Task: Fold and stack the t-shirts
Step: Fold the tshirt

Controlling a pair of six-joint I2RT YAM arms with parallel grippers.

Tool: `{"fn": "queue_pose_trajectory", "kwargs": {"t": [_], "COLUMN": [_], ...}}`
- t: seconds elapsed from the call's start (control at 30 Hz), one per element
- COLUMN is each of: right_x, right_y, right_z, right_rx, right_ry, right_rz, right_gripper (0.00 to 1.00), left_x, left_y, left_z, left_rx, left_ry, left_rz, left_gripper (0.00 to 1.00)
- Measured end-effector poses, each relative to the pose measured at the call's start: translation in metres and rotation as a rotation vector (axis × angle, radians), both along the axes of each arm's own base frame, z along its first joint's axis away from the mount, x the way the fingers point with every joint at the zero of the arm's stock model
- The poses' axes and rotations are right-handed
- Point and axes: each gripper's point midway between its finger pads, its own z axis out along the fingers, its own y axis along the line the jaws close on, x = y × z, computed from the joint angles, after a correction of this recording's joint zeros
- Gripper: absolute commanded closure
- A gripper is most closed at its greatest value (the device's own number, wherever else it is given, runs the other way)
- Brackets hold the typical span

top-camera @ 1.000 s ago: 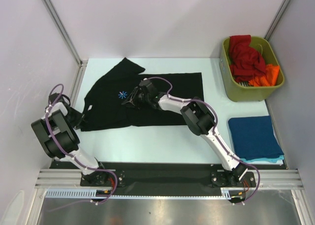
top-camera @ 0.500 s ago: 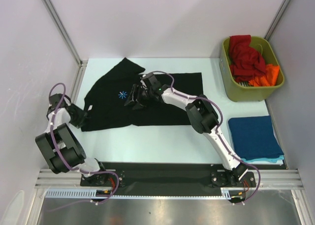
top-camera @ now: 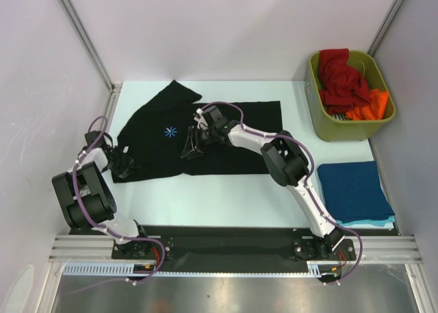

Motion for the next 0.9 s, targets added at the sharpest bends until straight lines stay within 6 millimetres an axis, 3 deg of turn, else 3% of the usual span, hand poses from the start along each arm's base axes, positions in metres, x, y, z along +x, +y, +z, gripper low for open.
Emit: {"fn": "queue_pose_trajectory", "kwargs": {"t": [0.47, 0.6, 0.9], "right_x": [0.008, 0.012, 0.015], "right_y": [0.015, 0.02, 0.03], "right_z": [0.012, 0.006, -0.012], "right_rx": [0.051, 0.043, 0.029], "right_ry": [-0.035, -0.041, -0.047], "right_rz": [0.024, 0.019, 0.035], "right_gripper": [0.56, 0.55, 0.58], "left_x": [-0.011, -0.011, -0.01], "left_y": [-0.007, -0.007, -0.007], "left_z": [-0.012, -0.012, -0.012], "left_rx": [-0.018, -0.018, -0.021], "left_ry": [0.017, 0.015, 0.01], "left_rz": [-0.002, -0.001, -0.003], "left_gripper": [0.66, 0.77, 0.89]}}
